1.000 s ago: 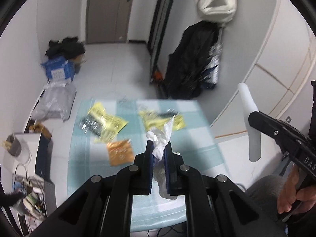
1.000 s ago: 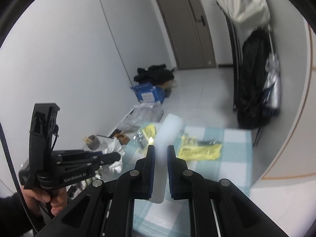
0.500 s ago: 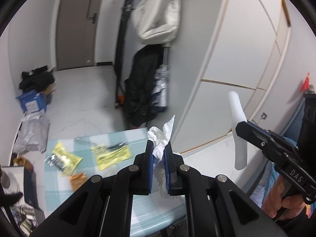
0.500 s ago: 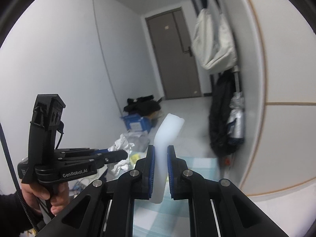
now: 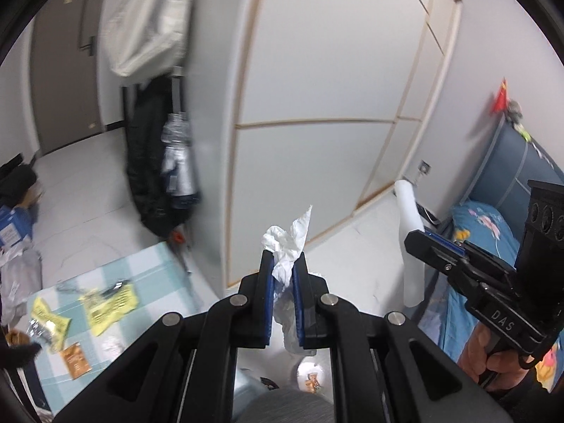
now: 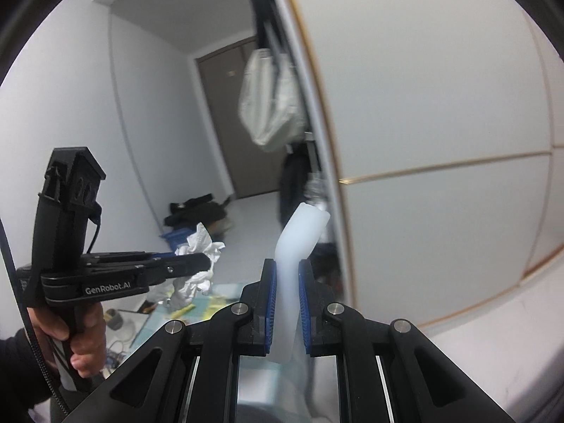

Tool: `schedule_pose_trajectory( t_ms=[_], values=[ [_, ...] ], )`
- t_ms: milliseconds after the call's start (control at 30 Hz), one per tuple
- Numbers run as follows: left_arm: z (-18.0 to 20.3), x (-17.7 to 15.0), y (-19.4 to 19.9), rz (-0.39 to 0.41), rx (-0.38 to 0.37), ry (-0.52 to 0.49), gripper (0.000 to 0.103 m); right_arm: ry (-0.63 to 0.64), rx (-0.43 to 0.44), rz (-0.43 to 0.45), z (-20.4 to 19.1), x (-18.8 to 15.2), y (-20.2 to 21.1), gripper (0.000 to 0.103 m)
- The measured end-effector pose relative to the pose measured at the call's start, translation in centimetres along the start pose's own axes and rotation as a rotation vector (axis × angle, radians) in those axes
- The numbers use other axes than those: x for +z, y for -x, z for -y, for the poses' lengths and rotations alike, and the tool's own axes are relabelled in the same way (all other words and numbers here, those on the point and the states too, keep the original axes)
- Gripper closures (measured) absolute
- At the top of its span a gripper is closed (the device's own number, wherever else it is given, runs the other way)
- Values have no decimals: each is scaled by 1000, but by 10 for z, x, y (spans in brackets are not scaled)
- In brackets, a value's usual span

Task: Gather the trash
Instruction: 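Carry the tissue and foam block in both grippers over the trash bin, then lower both grippers into the bin and open them to drop tissue and foam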

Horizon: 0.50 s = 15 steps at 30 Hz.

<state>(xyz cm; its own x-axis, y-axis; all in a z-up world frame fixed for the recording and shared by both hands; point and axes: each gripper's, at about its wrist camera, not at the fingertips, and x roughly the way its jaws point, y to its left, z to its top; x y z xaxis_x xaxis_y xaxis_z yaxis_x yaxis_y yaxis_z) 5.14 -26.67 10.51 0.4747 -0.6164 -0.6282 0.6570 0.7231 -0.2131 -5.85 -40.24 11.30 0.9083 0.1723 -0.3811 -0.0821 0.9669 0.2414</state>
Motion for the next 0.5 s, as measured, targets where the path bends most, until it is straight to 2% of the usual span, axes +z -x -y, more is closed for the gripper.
schedule_pose_trajectory(
  t_ms=[267, 400, 500],
  values=[
    [51, -7, -63, -133, -74, -84, 97, -117, -108, -39, 69, -38, 17, 91],
    [66, -16, -98, -228, -94, -105, 97, -183, -153, -80, 100, -65, 17, 91],
    [73, -28, -130, -335, -117, -112, 97, -233, -181, -123, 119, -91, 16, 91]
  ],
)
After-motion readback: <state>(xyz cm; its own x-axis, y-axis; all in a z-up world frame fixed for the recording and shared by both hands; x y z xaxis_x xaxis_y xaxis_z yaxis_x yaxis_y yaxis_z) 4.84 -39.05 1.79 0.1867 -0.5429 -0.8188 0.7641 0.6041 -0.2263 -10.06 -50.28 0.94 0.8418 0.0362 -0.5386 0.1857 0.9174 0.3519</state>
